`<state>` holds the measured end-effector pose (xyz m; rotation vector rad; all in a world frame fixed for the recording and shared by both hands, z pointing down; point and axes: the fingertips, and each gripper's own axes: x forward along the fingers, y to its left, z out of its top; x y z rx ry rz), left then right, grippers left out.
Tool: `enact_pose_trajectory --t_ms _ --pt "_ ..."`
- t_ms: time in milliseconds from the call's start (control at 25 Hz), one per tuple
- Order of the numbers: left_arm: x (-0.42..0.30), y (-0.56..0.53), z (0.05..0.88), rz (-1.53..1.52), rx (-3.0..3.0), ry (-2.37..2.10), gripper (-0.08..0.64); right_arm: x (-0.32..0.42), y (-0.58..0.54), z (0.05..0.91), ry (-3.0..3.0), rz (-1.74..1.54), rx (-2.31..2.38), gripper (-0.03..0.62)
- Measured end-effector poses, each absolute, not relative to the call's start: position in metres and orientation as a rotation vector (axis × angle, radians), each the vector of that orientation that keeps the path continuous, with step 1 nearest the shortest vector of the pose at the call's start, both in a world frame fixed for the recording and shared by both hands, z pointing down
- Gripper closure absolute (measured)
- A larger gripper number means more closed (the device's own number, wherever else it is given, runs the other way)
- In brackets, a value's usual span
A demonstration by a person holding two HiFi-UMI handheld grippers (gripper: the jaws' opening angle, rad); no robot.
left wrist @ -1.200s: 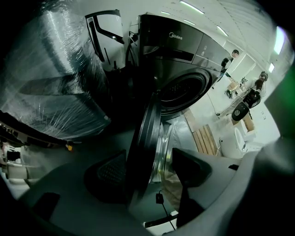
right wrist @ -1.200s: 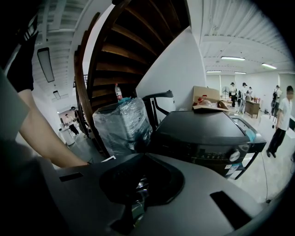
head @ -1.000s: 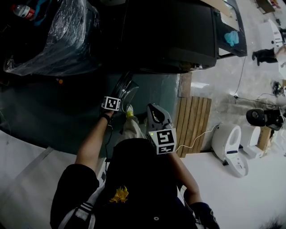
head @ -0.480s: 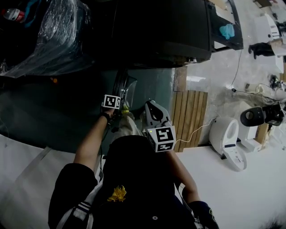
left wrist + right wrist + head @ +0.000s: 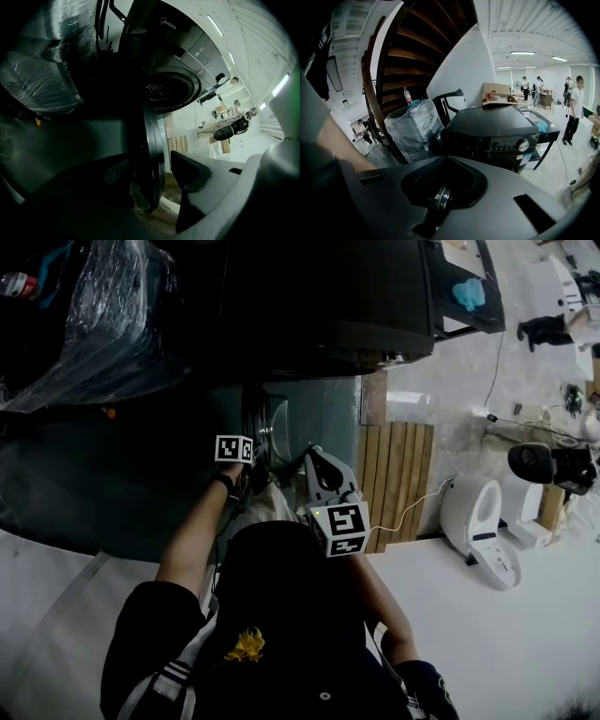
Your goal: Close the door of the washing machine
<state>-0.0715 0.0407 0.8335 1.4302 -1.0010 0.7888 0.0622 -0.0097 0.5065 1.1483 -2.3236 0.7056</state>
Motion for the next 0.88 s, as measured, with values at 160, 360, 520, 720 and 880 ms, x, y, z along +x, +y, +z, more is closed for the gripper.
enact_pose_trajectory --t_ms 160,360,520,720,880 --pt "-0.058 0.039 0.832 0.759 1.434 -0.965 0.301 0.072 -0.009 0.509 -2.314 0.720 1.164 0.568" --pt "-0.042 0.035 0.834 0.745 1.429 -0.950 0.301 0.083 -0.010 0.510 -2.309 0.725 1.185 0.568" --pt "-0.027 0.031 0.833 0.730 1.433 -0.922 0.299 0.093 -0.010 0.512 -2.299 0.731 1.198 0.568" --pt "-0.008 0.025 0.833 0.722 1.445 -0.878 0.301 0.104 -0.013 0.512 -2.290 0.736 1.215 0.568" --pt "0.006 0.017 0.832 0.688 1.443 -0.869 0.299 0.114 -0.014 0.513 -2.283 0.741 1.226 0.568"
